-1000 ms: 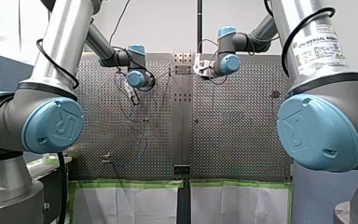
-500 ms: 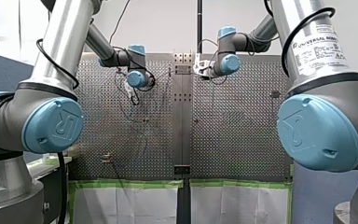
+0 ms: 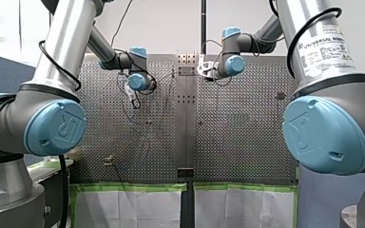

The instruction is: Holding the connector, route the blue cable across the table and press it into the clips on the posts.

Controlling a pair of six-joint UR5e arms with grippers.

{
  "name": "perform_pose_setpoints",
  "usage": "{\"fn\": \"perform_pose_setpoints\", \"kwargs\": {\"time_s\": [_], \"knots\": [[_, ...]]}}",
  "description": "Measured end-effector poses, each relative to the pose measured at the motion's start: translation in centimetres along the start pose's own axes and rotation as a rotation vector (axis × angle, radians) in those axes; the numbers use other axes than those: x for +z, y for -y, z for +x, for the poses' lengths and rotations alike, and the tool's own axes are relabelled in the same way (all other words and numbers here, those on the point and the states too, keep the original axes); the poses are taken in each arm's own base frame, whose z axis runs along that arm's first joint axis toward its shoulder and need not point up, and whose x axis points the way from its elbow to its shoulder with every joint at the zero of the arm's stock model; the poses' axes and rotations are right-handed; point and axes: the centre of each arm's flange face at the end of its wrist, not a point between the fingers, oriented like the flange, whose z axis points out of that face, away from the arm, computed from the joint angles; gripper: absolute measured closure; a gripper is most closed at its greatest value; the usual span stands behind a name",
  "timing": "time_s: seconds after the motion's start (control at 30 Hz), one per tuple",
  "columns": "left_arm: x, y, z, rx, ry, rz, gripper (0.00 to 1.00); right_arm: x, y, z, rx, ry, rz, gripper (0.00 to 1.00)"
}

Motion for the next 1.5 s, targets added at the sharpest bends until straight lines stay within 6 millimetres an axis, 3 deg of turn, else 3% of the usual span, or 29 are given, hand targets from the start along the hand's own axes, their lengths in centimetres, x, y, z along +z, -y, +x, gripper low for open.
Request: {"fn": "perform_pose_setpoints", "kwargs": {"time_s": [1.5], "knots": [[0.1, -1.4, 1.6, 0.008, -0.045, -0.045, 0.00, 0.0, 0.0, 0.0, 0.000, 0.000, 0.000, 1.00]]}}
